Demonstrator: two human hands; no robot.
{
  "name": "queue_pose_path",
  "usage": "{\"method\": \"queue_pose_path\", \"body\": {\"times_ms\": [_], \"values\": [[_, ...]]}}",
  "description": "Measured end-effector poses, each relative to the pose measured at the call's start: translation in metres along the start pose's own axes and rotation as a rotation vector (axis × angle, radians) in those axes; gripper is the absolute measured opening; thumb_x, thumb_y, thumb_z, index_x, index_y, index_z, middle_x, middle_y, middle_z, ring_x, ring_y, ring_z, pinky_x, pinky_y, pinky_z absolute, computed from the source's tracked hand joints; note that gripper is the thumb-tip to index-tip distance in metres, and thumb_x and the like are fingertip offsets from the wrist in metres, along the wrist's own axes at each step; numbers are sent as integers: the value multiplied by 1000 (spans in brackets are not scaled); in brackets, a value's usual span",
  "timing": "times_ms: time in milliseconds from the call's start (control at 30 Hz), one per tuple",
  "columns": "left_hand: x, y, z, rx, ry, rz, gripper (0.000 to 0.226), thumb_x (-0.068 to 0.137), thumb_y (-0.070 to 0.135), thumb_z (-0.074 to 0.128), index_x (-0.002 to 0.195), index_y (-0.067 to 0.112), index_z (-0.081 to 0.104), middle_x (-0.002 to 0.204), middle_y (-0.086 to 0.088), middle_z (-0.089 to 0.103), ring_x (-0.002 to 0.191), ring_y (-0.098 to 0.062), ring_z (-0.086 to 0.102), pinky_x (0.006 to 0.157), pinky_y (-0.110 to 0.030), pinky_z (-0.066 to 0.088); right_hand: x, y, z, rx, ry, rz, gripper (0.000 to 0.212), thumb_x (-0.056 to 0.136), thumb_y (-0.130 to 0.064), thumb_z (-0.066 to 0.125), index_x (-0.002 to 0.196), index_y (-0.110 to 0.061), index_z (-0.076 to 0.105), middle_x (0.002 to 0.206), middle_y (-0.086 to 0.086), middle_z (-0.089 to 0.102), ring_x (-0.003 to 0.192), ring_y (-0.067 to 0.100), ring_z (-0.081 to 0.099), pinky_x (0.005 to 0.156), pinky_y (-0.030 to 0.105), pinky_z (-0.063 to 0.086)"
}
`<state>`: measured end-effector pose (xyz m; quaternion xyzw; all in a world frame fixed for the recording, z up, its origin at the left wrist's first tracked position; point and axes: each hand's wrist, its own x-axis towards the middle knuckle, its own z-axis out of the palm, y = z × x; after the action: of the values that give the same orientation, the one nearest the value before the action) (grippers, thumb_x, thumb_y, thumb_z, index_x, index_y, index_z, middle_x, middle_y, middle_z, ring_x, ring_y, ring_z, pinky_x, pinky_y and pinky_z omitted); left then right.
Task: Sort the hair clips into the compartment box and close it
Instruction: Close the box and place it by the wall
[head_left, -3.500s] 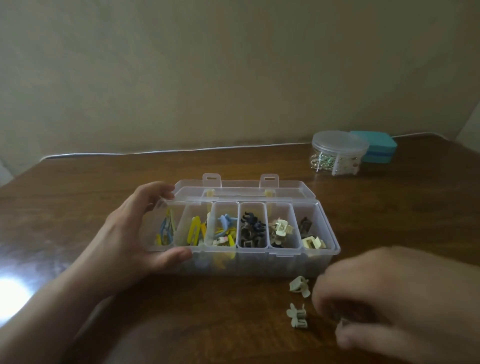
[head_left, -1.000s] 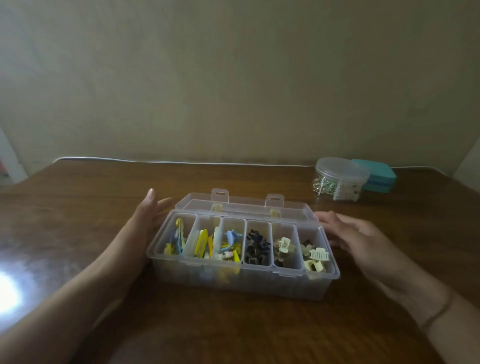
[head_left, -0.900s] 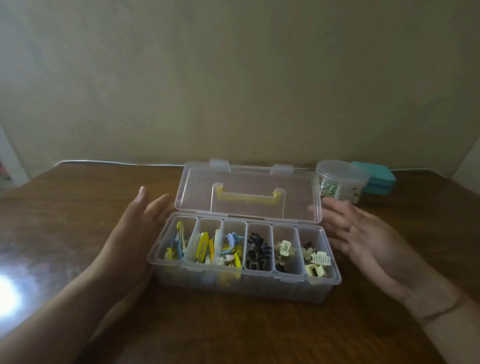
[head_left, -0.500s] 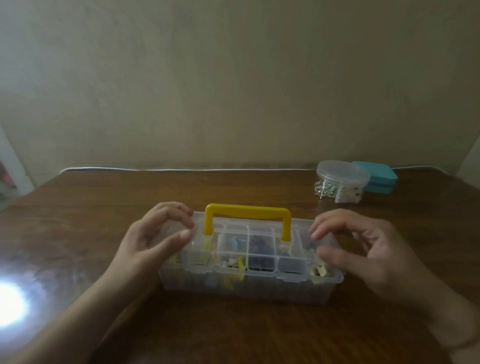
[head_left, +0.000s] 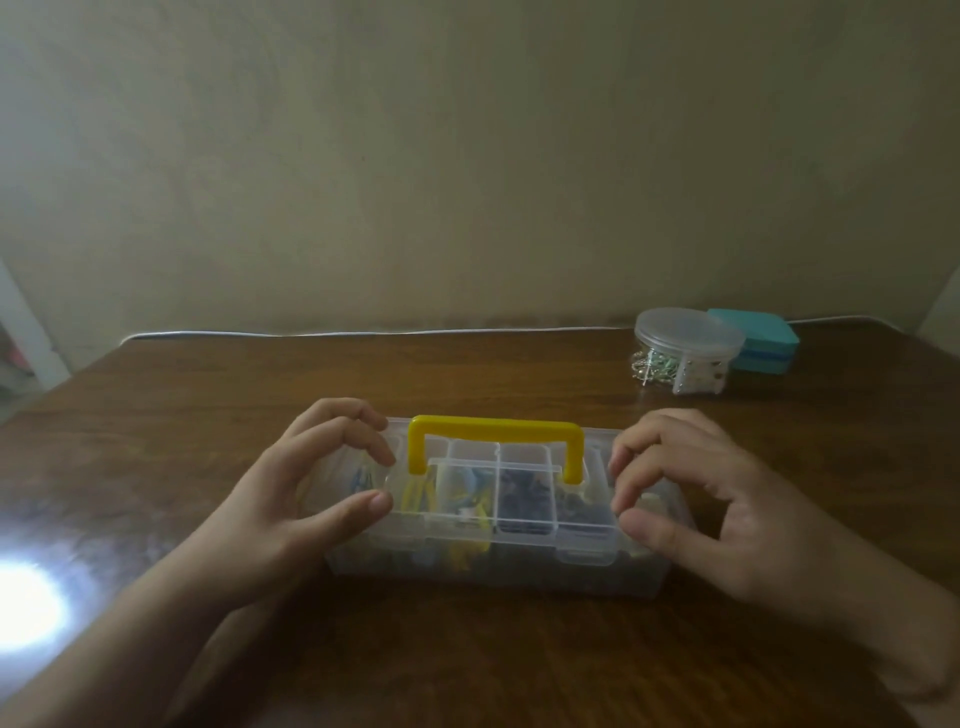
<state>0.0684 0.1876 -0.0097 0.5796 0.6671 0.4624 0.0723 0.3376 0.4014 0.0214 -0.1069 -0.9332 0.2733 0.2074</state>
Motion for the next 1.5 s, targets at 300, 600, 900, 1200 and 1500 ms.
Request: {"method": "queue_pose_path", "body": {"times_ms": [300,600,900,1200,1500], "values": [[-1,-1,5,234,86,169,49,64,66,78,102,39,62,125,11,58,119,-19,58,93,-36,49,-1,-5,19,-407,207,-185,42,73,-74,59,90,-35,56,99,-19,54,93,6,52,72,28,50],[9,2,27,763,343,270,46,79,63,65,97,21,76,111,2,71,109,-29,65,89,-50,52,10,9,34,-563,302,-13,35,85,-58,47,110,-36,55,115,-12,61,116,10,51,106,43,37],[89,-20,31,947,261,4,28,75,49,78,88,26,71,93,5,66,85,-24,64,53,-33,51,114,31,35,-641,114,158,45,98,-44,38,140,-31,34,144,-9,39,141,17,26,120,47,5],[186,-67,55,777,312,-347,64,100,36,52,153,43,18,135,6,40,128,-20,35,70,-29,43,213,87,44,-533,218,247,61,96,-35,49,147,-30,17,141,-4,41,132,23,36,92,36,49],[206,-80,44,960,98,-348,58,101,37,43,153,39,17,139,-3,27,127,-28,28,98,-41,39,235,100,29,-638,30,239,62,94,-43,44,149,-34,18,129,0,33,120,22,32,87,39,39]]}}
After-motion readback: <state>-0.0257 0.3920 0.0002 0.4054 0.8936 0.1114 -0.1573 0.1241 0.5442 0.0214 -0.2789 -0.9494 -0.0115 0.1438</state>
